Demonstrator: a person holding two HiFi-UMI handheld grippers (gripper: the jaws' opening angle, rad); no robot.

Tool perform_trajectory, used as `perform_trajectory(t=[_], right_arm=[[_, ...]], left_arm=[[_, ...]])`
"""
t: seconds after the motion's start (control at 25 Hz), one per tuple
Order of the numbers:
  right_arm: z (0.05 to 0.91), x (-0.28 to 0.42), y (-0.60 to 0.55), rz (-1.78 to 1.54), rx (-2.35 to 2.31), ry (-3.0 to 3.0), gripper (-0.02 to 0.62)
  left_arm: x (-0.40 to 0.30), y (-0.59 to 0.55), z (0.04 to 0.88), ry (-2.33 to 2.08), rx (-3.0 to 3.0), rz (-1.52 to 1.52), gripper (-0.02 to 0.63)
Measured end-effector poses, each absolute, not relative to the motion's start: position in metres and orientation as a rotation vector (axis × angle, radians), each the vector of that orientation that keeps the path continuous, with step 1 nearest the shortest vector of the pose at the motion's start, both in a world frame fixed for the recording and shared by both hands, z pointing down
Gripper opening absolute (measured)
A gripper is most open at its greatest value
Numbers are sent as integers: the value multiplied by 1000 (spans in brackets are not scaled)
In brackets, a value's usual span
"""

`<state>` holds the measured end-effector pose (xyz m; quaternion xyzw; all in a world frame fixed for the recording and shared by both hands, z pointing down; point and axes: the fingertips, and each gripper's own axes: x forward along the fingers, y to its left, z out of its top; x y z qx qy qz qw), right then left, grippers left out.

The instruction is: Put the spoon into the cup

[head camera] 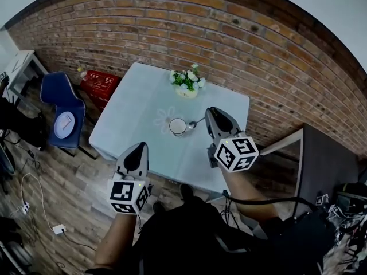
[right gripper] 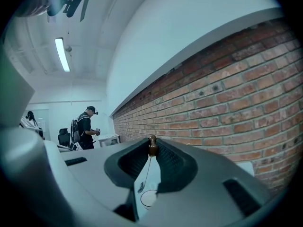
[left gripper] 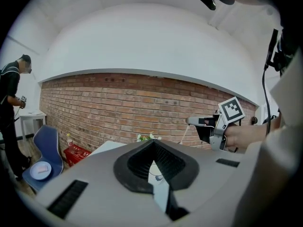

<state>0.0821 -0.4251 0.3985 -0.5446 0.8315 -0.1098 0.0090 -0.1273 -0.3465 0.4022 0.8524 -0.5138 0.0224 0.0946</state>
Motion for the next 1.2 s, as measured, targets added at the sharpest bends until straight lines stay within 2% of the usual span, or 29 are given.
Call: perform_trajectory(t=[0.24, 1.2], right_arm=[[423, 72, -454, -308, -1654, 2671, 60], [560, 37, -513, -601, -1640, 2775, 60]], left_arm=[[-131, -359, 423, -1604, 2416, 126, 9], [-157, -376, 468, -1777, 2207, 196, 9]])
